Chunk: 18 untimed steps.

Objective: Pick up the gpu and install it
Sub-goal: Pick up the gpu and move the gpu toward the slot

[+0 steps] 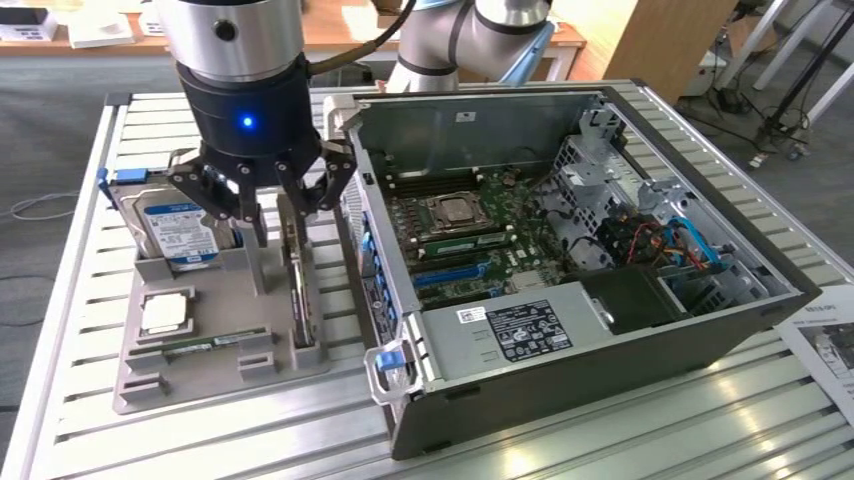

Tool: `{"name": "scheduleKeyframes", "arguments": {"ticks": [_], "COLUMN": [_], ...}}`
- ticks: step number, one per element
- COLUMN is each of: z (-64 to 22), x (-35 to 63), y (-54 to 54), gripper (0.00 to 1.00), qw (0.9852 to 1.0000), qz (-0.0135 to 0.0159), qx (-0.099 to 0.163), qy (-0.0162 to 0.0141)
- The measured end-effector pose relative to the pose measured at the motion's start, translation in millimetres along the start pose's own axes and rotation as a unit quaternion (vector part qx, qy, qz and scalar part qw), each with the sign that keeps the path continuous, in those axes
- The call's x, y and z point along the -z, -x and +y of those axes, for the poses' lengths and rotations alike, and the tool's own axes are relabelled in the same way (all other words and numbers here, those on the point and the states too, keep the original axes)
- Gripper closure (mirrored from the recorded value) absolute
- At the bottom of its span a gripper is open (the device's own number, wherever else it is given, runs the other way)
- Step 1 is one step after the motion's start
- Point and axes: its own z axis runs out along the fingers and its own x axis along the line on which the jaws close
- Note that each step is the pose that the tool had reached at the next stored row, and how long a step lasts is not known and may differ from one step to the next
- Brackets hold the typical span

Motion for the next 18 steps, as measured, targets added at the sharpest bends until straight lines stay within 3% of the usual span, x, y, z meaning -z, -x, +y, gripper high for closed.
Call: {"name": "scheduleKeyframes", "arguments": {"ticks": [18], "z": [-3.9], "x": [-32.8], "y": [4.6], "gripper": [0.58], "qw": [1.0000], "qz": [0.0000], "qx": [0.000], "qy": [0.0000]}}
